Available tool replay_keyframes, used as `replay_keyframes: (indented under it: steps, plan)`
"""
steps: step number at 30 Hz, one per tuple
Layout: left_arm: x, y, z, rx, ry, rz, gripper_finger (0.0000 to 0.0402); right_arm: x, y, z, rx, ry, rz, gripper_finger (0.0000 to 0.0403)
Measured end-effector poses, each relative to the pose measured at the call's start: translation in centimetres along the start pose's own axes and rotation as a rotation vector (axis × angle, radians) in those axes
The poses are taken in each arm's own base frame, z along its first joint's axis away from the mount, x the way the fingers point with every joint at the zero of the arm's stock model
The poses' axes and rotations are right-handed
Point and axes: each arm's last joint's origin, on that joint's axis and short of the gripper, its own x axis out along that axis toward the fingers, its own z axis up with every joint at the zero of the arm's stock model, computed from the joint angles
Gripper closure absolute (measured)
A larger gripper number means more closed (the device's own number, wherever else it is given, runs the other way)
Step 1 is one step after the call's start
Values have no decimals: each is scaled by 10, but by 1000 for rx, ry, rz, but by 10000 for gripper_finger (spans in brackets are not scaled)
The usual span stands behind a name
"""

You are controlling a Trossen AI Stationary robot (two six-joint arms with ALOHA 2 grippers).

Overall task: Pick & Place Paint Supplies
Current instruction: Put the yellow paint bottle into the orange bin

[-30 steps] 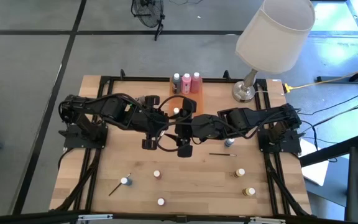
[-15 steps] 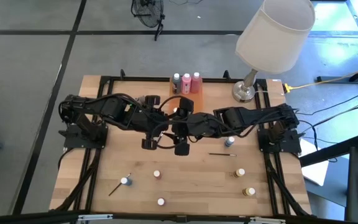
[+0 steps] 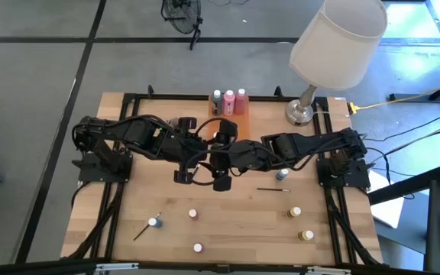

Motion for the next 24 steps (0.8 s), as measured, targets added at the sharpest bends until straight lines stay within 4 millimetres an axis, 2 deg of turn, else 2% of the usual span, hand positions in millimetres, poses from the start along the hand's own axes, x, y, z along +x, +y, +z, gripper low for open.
replay_keyframes:
  steps: [9,17,24]
  plan:
    - [0,0,-1,6,12,1,272,-5,7,0,-20,9,-86,154]
    - [0,0,-1,7,13,2,272,-5,7,1,-14,-1,-64,202]
    - [0,0,-1,8,13,17,272,-1,1,0,9,0,-30,214]
